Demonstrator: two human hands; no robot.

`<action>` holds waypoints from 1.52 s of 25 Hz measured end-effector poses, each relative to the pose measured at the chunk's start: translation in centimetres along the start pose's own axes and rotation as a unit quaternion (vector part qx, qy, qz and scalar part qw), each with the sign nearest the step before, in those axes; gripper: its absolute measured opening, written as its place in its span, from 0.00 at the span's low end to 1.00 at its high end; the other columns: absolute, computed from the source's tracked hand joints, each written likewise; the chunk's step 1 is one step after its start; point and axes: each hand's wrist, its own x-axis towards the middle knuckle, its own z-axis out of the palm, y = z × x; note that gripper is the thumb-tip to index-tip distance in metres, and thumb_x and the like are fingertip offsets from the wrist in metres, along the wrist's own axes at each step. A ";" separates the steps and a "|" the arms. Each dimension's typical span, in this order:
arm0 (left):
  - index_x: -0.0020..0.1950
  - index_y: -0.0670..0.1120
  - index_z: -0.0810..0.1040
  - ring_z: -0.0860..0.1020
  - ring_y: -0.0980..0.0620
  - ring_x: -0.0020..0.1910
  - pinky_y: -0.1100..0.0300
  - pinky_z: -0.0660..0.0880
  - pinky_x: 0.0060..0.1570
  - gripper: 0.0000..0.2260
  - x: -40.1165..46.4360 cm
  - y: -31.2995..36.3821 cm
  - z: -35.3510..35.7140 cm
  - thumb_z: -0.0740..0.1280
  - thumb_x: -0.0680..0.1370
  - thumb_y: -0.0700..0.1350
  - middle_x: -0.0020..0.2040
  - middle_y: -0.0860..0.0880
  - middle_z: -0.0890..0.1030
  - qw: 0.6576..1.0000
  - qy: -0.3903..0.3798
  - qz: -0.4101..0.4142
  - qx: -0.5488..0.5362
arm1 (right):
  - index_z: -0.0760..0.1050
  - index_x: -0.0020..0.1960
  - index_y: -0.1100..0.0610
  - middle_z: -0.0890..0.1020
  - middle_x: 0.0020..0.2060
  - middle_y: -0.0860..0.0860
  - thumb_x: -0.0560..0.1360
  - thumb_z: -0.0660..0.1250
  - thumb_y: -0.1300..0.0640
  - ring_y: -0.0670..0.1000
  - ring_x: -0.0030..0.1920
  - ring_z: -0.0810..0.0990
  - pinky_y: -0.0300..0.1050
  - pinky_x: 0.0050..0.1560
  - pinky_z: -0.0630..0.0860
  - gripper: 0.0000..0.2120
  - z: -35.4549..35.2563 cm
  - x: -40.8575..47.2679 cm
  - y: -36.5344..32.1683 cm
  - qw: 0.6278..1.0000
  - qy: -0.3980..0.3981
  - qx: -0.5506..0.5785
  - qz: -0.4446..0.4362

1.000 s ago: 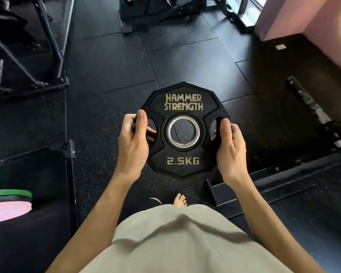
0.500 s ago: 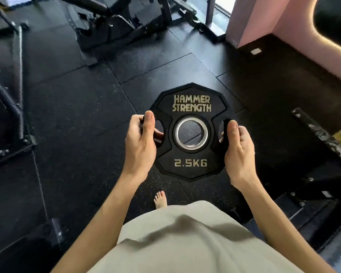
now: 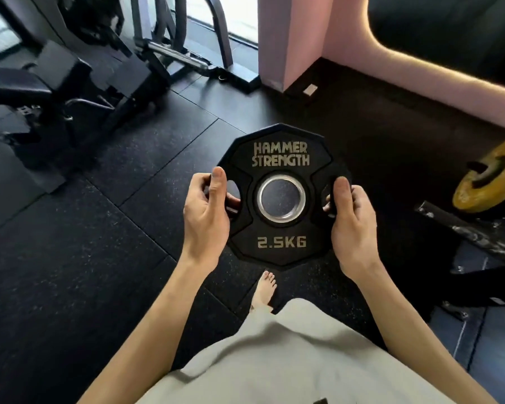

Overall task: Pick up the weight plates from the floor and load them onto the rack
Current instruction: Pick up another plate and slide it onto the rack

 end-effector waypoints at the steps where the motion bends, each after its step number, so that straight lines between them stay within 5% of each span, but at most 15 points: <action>1: 0.45 0.49 0.70 0.77 0.60 0.31 0.65 0.73 0.35 0.15 3.1 0.4 1.0 0.56 0.81 0.59 0.29 0.56 0.78 1.000 -0.009 0.000 -0.005 | 0.71 0.41 0.53 0.75 0.32 0.44 0.80 0.57 0.41 0.37 0.32 0.73 0.34 0.37 0.71 0.18 0.7 2.7 -0.7 1.000 0.011 0.002 0.004; 10: 0.45 0.48 0.72 0.78 0.55 0.30 0.52 0.75 0.36 0.16 29.0 2.4 9.4 0.58 0.81 0.60 0.30 0.54 0.78 0.996 -0.082 0.013 -0.031 | 0.72 0.42 0.56 0.76 0.28 0.41 0.80 0.59 0.44 0.37 0.31 0.73 0.32 0.35 0.70 0.17 7.7 26.0 -5.1 0.997 0.067 0.034 -0.013; 20: 0.43 0.49 0.71 0.76 0.56 0.30 0.54 0.73 0.34 0.13 59.8 6.4 21.0 0.58 0.82 0.56 0.30 0.56 0.77 0.978 -0.207 0.024 -0.033 | 0.71 0.40 0.55 0.72 0.32 0.46 0.81 0.59 0.44 0.39 0.31 0.70 0.32 0.34 0.70 0.17 15.5 52.6 -11.1 0.980 0.191 0.060 0.007; 28: 0.41 0.49 0.72 0.73 0.53 0.34 0.54 0.70 0.36 0.16 75.4 8.3 34.8 0.60 0.81 0.58 0.34 0.51 0.77 0.965 -0.259 0.036 -0.022 | 0.75 0.45 0.56 0.79 0.39 0.54 0.80 0.60 0.41 0.50 0.41 0.77 0.50 0.48 0.76 0.18 13.8 71.2 -11.6 0.961 0.263 0.087 0.013; 38: 0.41 0.54 0.73 0.74 0.51 0.36 0.53 0.71 0.36 0.15 89.1 12.6 55.2 0.61 0.77 0.64 0.39 0.46 0.78 0.941 -0.332 0.064 0.020 | 0.74 0.43 0.53 0.79 0.33 0.43 0.80 0.60 0.43 0.39 0.36 0.78 0.35 0.40 0.75 0.15 5.6 91.0 -13.5 0.933 0.342 0.111 0.017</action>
